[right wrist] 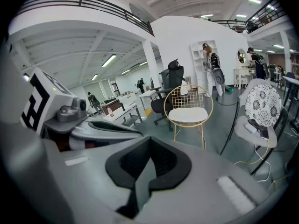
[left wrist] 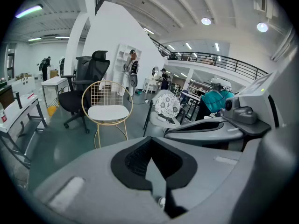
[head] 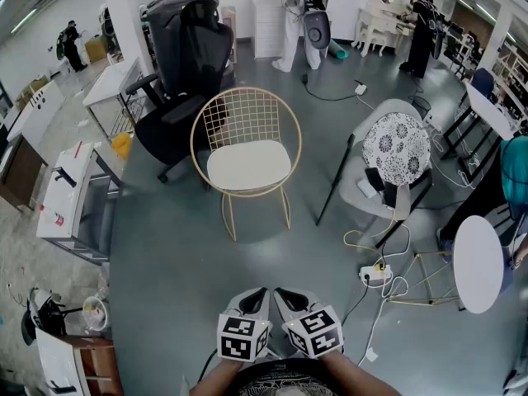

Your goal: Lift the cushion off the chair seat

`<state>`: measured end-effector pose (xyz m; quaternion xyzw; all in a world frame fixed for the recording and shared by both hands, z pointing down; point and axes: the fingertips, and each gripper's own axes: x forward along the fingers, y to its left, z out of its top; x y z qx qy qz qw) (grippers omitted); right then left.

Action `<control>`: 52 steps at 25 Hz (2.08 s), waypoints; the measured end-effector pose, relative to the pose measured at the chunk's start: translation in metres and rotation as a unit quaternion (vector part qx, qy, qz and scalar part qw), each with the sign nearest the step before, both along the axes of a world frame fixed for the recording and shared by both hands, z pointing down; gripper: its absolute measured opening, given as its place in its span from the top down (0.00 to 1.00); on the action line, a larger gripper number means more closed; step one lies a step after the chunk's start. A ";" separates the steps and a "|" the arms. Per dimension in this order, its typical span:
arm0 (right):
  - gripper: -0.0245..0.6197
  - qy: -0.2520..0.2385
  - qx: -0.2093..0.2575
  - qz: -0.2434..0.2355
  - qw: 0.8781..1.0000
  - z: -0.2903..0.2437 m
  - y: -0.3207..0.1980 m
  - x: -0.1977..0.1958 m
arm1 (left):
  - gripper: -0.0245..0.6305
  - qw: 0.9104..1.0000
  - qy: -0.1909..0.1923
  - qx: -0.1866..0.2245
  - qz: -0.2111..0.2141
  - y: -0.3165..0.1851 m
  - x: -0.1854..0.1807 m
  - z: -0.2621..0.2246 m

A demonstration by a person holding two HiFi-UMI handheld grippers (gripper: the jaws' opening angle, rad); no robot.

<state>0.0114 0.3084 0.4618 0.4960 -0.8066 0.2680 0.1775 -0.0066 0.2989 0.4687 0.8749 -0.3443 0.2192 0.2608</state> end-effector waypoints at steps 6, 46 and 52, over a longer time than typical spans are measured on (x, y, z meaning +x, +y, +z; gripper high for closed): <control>0.97 0.001 0.013 0.009 1.000 -0.005 -0.014 -0.003 | 0.98 1.000 0.021 0.007 0.019 -0.015 0.004 -0.009; 0.97 -0.067 0.036 -0.058 0.995 -0.010 -0.175 0.115 | 0.97 0.995 -0.018 0.044 -0.084 -0.180 0.110 -0.009; 0.97 -0.082 0.040 -0.073 0.993 -0.010 -0.200 0.143 | 0.97 0.991 -0.037 0.049 -0.117 -0.205 0.125 -0.004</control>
